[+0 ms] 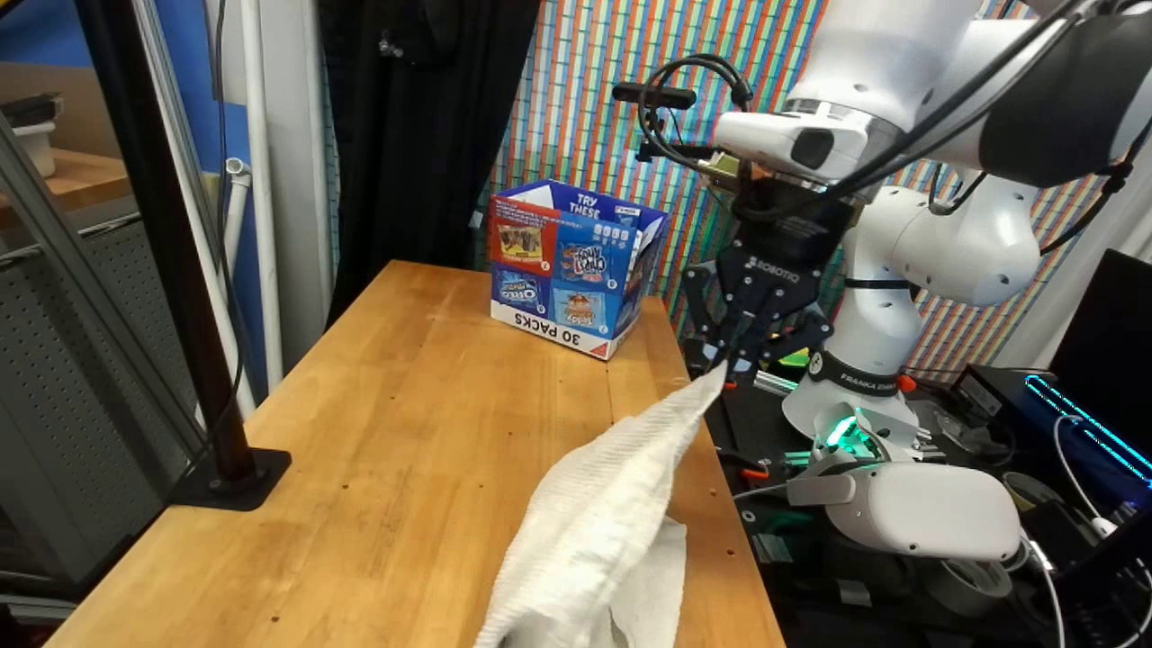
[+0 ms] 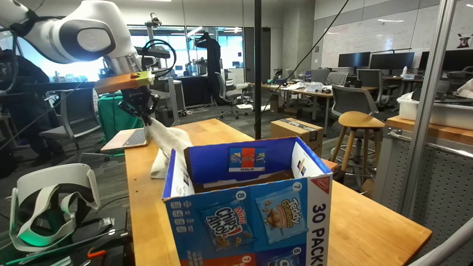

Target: Put the green object in the towel then put it in the box

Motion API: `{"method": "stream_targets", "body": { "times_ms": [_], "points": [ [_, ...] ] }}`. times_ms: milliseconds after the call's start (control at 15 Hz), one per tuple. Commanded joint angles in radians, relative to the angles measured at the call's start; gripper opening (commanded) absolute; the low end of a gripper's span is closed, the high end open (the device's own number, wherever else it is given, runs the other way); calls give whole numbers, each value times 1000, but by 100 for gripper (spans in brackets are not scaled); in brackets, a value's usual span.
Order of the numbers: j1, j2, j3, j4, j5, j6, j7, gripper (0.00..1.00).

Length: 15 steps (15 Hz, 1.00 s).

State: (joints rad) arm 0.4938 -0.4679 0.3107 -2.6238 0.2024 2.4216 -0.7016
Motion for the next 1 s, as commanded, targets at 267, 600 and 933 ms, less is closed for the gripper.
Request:
{"method": "stream_targets", "body": {
  "times_ms": [267,600,933],
  "points": [
    [6,19,-91,-10,-83,-48,22,7],
    [0,100,-107,5,-89,-67,3,49],
    [-6,129,-122,37,-55,-80,-33,87]
  ]
}}
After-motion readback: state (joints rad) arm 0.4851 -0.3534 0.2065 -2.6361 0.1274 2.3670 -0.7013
